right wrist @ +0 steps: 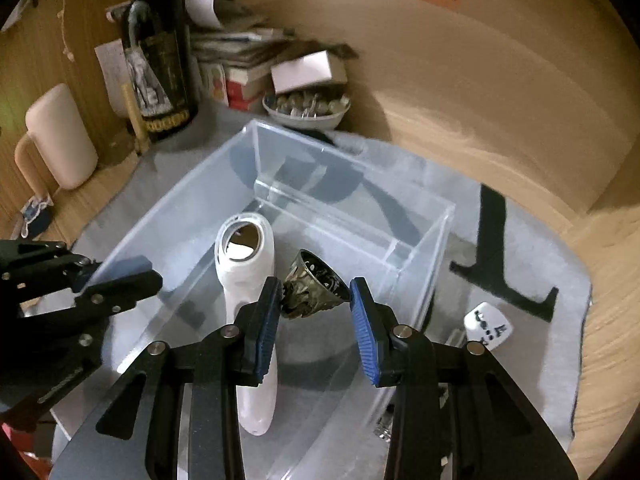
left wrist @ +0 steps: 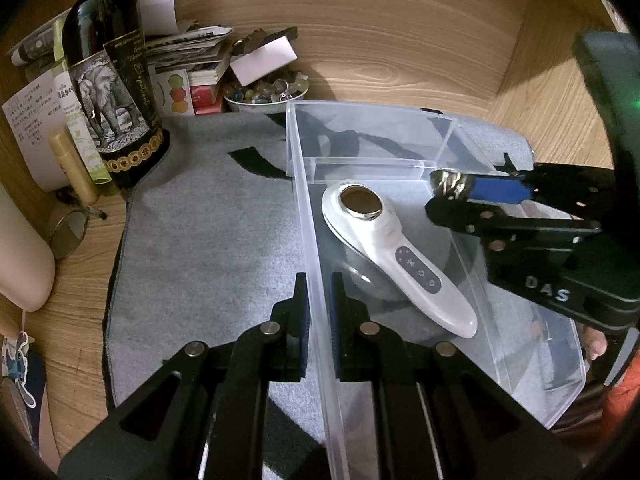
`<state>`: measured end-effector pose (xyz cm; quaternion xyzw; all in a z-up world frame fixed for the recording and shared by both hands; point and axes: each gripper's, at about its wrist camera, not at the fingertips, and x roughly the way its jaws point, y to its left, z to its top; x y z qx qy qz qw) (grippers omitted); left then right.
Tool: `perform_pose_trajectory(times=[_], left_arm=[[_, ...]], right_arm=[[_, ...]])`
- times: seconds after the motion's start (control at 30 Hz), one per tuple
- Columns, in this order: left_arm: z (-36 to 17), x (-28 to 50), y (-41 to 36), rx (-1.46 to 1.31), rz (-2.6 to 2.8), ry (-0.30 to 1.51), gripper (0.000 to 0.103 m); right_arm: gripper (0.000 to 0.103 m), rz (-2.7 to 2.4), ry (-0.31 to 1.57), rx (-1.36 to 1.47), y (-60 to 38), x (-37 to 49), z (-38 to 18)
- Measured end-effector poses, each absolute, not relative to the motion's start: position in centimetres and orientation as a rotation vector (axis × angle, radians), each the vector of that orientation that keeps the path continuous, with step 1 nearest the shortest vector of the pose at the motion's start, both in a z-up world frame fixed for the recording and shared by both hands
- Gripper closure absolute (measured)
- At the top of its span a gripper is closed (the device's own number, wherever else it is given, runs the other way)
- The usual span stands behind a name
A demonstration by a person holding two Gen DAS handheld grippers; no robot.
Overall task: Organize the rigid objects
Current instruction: 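Carry the pinecone-like object into the box and open the right gripper, then grasp the white plug adapter with the right gripper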
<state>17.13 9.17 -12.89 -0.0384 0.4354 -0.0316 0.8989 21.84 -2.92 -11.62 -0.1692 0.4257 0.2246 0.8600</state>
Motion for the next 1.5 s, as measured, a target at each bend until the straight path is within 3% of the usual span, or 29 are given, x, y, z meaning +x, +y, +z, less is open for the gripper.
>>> perform_pose_trajectory(times=[0.27,0.57,0.93,1.23,1.5], left_arm=[[-12.9,17.1,9.2,-0.079,-0.065,0.902,0.094],[-12.9,17.1,9.2,-0.078,-0.066,0.902,0.094],[-12.9,17.1,9.2,-0.073,-0.062,0.906,0.094],[-12.8,17.2,9.2,-0.073,-0.057,0.910,0.094],[-12.8,17.3,9.1,-0.067,-0.051,0.914,0.094]], right_arm=[[0.071,0.480,0.925,-0.364,-2.4,22.1,-12.3],[0.061,0.482,0.897,-0.342,-2.9,21.5,-11.3],[0.039,0.420,0.745,-0.293,-6.3,20.2,-6.2],[0.038,0.308,0.709,-0.204,-11.1,21.6,-3.9],[0.038,0.238,0.789,-0.184,-14.0,23.9,-6.4]])
